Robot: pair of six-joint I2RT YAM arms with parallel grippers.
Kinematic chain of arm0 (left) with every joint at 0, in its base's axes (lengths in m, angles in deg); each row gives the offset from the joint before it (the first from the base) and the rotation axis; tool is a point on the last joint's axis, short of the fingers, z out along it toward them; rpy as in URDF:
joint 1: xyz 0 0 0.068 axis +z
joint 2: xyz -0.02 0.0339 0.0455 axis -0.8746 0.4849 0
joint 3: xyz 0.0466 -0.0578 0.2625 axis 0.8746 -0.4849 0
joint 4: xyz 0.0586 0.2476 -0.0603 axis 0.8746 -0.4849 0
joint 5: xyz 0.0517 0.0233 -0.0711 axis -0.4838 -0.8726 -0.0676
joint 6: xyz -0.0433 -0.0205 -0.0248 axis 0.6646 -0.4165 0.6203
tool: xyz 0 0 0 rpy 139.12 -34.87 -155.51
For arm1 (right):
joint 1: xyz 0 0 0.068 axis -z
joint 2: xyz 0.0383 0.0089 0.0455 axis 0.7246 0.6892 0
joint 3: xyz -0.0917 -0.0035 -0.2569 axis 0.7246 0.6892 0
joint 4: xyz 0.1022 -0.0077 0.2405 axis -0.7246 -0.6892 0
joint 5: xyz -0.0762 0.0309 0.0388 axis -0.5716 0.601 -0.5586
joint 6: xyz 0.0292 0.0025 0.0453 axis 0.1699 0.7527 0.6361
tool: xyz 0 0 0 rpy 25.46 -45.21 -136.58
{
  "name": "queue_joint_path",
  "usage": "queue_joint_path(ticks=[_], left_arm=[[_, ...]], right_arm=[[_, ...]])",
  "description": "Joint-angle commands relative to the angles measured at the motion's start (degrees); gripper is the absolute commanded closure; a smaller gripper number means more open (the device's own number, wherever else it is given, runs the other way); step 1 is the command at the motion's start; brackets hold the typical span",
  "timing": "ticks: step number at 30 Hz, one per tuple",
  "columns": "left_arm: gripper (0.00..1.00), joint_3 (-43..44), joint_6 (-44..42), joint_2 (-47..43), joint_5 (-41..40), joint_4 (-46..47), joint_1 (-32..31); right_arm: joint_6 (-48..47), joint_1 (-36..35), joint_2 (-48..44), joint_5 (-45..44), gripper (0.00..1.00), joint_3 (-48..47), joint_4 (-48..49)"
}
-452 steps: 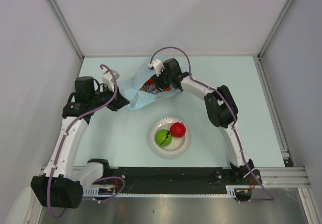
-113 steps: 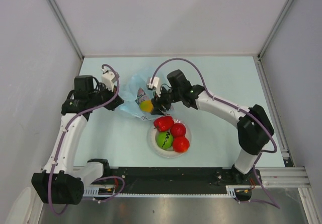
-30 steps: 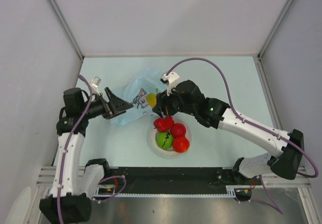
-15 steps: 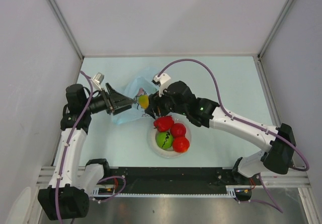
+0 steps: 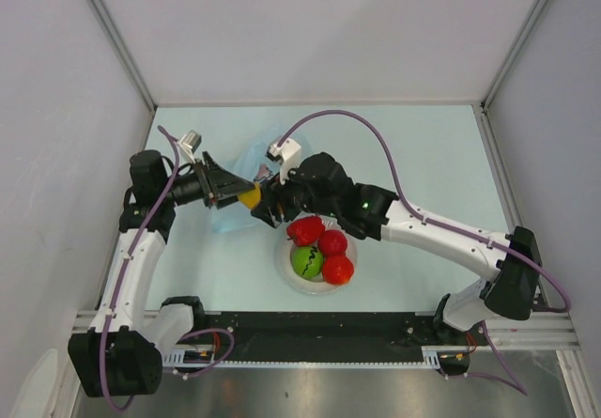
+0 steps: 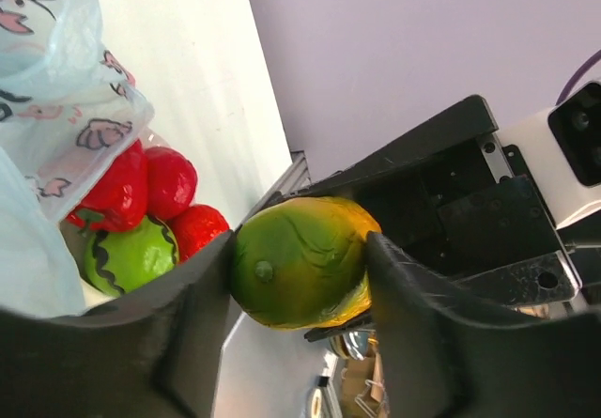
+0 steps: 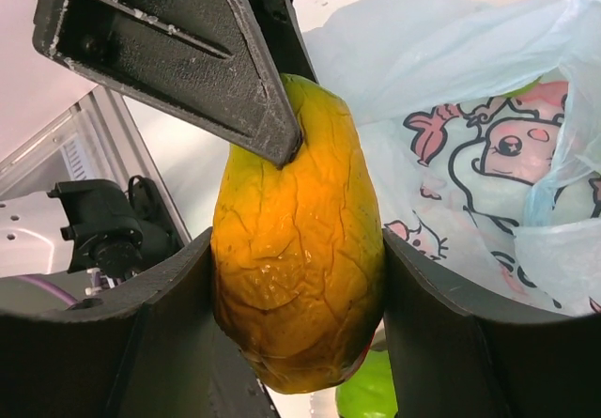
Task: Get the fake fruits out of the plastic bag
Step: Place the fake fruit on the plate.
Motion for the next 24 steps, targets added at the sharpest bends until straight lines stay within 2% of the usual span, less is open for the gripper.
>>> queue_joint_path(ticks=[1,2,3,4,6,7,11,12,13,14,15,16,19,22,24], left_arm=[[0.5,0.33,-0.09,-0.07,1.54,3.96,-0.43],[0.69,0.33,-0.53,-0.15,1.72,3.78,-0.43],[0.78,0.24,-1.41,-0.24,1.98,2.91,-0.26],[0.92,0.24,-1.94,-0.76,2.15,2.12,-0.08],[1.0,-0.63,-3.86,-1.91,3.12,0.63,-0.08],[1.0,-1.16,-4.57,-3.22,3.56,0.27,-0.08],[1.0,-4.24,-9.57,-4.9,9.26,-3.06,-1.05],[1.0,-3.81,-16.81,-4.9,10.67,-5.86,-1.75],[1.0,-2.93,-22.54,-4.81,10.42,-17.28,-4.19],[1.0,-1.45,-28.77,-3.86,9.64,-22.71,-5.61],[1.0,-1.26,-38.67,-3.24,6.93,-26.68,-7.53],[1.0,-1.52,-42.16,-2.62,5.42,-30.11,-11.64],[1.0,-5.11,-45.8,-0.51,-3.08,-29.37,-16.59],[1.0,-6.96,-44.67,4.92,-5.58,-24.45,-17.05],[1.0,-5.83,-48.41,10.1,-5.05,-27.48,-17.39]], right_arm=[[-0.42,-0.69,0.22,0.93,0.79,-2.45,2.65],[-1.12,-0.34,0.22,1.36,0.66,-2.54,2.39],[-1.99,0.18,-0.39,3.28,0.52,-2.62,1.86],[-3.05,0.8,-0.91,4.52,0.33,-3.49,-0.67],[-5.69,4.57,-2.23,9.68,0.15,-4.2,-4.45],[-5.96,6.15,-3.89,11.54,0.0,-4.38,-8.39],[-6.57,17.39,-9.0,16.57,0.0,-4.03,-16.85],[-7.18,22.03,-9.96,17.44,0.0,-3.68,-17.56],[-7.45,24.16,-10.93,17.62,0.0,-3.33,-18.09],[-7.97,25.92,-12.16,17.71,0.0,-2.81,-18.01],[-8.41,27.59,-12.69,16.76,0.0,-1.84,-17.92],[-9.03,29.87,-12.87,16.14,0.0,-1.4,-17.48],[-8.95,32.61,-12.87,15.69,0.0,-0.34,-16.87],[-8.42,33.5,-14.18,16.48,0.0,2.19,-15.03],[-9.21,33.94,-15.5,16.84,0.0,3.26,-15.19]])
